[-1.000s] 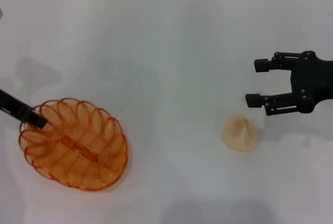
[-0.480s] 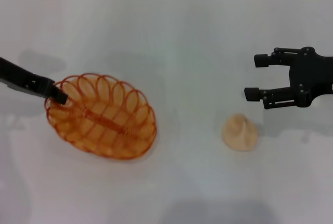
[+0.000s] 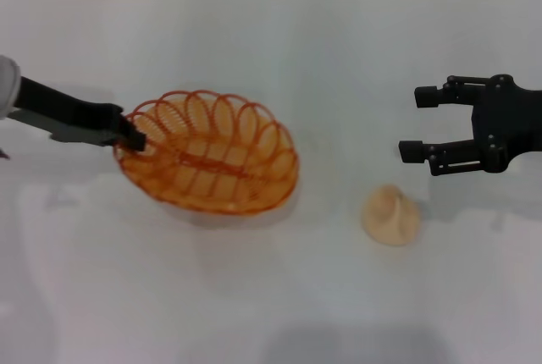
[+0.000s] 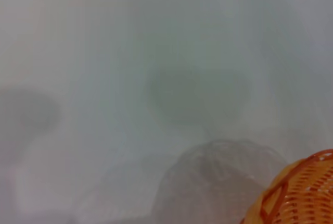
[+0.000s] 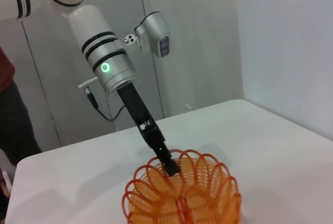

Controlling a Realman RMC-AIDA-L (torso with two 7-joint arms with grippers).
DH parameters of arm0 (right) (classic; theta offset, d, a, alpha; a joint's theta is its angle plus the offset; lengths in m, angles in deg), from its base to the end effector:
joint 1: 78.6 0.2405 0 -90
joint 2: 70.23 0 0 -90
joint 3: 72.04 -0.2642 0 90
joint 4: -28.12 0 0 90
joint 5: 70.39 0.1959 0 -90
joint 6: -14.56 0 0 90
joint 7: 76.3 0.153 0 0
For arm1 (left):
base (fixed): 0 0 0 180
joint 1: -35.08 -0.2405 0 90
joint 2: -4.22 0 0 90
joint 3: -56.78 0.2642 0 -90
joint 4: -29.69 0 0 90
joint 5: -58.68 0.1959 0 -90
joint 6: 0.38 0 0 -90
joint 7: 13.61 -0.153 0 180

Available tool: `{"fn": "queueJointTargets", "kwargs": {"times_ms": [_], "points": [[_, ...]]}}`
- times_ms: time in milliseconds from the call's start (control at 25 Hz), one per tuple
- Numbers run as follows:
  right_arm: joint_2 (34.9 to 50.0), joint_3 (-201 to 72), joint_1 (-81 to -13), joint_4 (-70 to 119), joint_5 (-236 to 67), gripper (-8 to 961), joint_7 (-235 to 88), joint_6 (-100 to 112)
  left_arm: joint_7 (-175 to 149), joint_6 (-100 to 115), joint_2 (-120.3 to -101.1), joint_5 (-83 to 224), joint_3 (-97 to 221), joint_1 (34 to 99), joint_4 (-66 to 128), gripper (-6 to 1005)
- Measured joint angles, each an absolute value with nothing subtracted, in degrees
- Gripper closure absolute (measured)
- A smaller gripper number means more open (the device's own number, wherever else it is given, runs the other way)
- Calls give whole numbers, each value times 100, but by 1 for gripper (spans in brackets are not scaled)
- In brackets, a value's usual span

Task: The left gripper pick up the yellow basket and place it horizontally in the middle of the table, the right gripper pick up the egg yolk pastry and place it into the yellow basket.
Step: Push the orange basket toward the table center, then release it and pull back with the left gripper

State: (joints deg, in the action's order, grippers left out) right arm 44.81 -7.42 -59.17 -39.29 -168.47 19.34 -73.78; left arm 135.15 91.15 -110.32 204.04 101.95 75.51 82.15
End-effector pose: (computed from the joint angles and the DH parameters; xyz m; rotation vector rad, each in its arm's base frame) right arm 0.2094 0.3120 0.0324 -2.8024 0.3876 0.6178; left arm -0.2558 0.3688 0.0331 -2.3030 -1.7291 0.0398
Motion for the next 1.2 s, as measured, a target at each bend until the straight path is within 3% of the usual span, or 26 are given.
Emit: {"fn": "queueJointTargets", "kwargs": {"times_ms": [600,1200], "points": [[4469,-744,-5918,-3965,-16851,100,1925,-7546,14240,9010,-11235,19837,10215,7500,8020,915],[4488,-744,-5901,-4018,-16841,100,1950,-7751,14486,8851,-10995,20292,10243,7690,7801,915]]}}
